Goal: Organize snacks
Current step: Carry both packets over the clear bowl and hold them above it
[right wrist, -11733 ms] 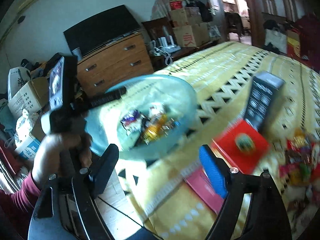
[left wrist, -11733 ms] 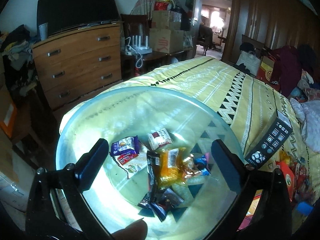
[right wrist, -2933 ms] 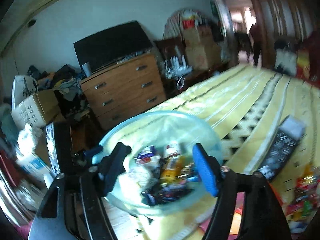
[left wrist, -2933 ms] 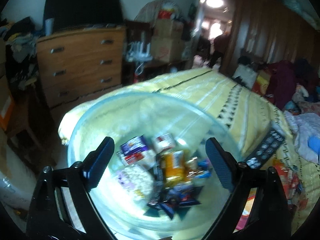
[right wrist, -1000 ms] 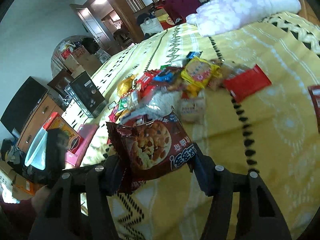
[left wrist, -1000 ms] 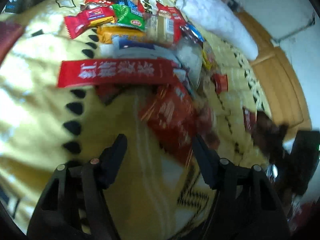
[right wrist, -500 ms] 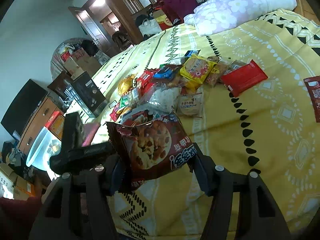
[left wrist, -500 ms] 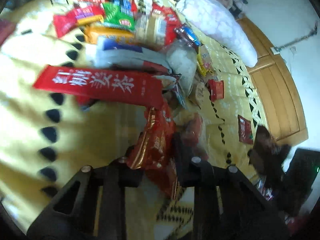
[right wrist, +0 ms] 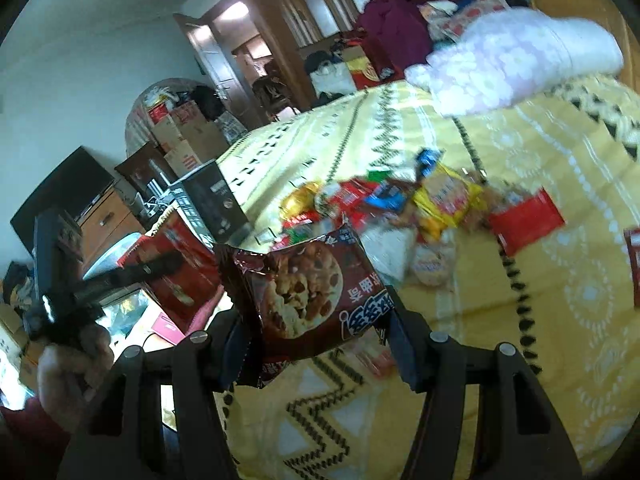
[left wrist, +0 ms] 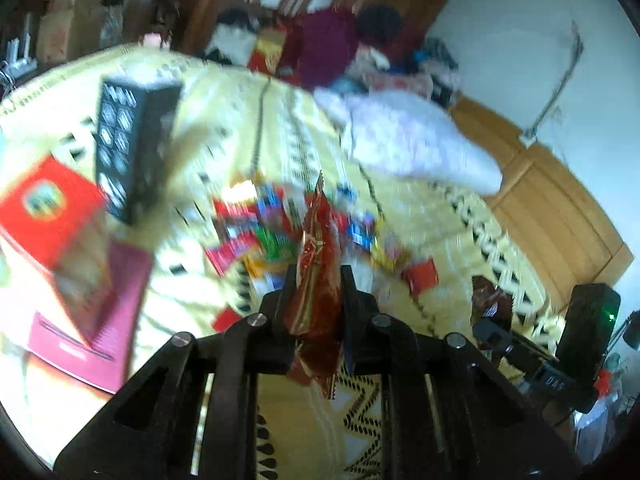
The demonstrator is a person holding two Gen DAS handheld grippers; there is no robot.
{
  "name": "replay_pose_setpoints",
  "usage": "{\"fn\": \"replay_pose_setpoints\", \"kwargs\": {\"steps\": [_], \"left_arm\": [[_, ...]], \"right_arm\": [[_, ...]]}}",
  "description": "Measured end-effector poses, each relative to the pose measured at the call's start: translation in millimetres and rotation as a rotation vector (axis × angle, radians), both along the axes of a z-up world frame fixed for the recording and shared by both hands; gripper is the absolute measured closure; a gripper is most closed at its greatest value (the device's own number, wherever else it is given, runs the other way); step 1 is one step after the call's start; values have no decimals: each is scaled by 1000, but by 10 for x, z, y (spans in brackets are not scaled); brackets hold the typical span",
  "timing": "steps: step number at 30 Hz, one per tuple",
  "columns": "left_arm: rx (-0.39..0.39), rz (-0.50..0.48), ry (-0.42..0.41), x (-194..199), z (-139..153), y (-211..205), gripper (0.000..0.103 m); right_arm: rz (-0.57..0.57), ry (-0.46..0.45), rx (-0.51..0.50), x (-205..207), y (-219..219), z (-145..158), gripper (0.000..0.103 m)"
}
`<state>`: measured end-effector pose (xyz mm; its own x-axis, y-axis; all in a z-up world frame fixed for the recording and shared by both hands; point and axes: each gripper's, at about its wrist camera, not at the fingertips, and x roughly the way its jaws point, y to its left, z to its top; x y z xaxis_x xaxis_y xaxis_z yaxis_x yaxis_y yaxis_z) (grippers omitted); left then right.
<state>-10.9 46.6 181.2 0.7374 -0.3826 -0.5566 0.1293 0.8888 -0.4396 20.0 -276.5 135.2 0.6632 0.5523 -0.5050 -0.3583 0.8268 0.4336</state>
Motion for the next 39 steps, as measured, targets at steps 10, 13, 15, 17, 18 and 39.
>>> {"fn": "replay_pose_setpoints", "kwargs": {"steps": [10, 13, 15, 17, 18, 39], "left_arm": [[103, 237, -181, -285, 665, 870, 85], [154, 333, -221, -408, 840, 1235, 85], [172, 391, -233, -490, 921, 1464, 85], [210, 467, -238, -574, 976, 1718, 85], [220, 496, -239, -610, 990, 1822, 85], [315, 814, -133, -1009, 834, 2960, 85]], "right_arm": [[124, -153, -34, 191, 760, 811, 39], [182, -194, -35, 267, 1124, 1035, 39], [231, -219, -32, 303, 1429, 1187, 39], [287, -245, -30, 336, 1774, 1343, 39], [311, -256, -29, 331, 1923, 1405, 39], [744, -264, -92, 43, 4941, 1761, 39]]}}
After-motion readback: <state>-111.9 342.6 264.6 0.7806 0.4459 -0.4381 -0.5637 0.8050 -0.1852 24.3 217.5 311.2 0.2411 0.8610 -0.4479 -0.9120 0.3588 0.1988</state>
